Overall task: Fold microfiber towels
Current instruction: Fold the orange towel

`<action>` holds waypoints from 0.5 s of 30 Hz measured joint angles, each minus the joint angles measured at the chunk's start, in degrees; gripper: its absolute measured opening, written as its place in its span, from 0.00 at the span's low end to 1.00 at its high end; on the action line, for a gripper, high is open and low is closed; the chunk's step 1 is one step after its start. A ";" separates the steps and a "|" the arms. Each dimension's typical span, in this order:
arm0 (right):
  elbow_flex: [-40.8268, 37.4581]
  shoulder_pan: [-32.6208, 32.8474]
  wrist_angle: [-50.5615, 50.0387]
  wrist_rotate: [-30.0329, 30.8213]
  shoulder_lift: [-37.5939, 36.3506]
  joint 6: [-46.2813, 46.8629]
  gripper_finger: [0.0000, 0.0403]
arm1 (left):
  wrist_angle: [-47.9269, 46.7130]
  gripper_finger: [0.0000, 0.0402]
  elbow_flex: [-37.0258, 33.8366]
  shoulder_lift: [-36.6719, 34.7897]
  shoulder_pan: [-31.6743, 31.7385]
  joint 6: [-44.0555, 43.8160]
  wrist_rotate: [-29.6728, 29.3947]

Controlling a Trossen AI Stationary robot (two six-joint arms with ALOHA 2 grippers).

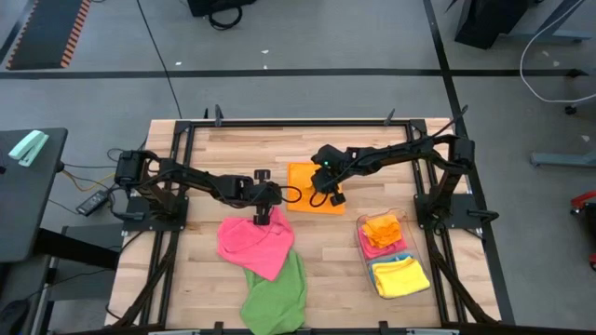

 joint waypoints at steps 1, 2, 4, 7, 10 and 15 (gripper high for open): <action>0.05 0.00 0.30 0.16 0.00 0.36 0.30 | 0.02 0.06 0.00 0.00 0.00 0.01 0.00; 0.32 0.00 0.28 0.63 0.00 0.84 0.32 | 0.04 0.07 0.00 0.00 0.00 0.00 0.00; 0.95 0.00 0.24 2.15 0.00 2.07 0.35 | 0.04 0.07 0.00 0.00 0.00 0.00 0.00; 2.60 -0.04 -0.38 4.68 0.00 2.77 0.38 | 0.07 0.07 0.00 0.00 0.00 0.00 0.00; 4.62 -0.48 -1.61 4.58 0.00 2.86 0.40 | 0.11 0.06 0.00 0.00 0.00 0.01 0.00; 6.85 -0.48 -4.86 -0.08 0.00 5.37 0.41 | 0.11 0.04 0.00 0.00 0.00 0.02 0.00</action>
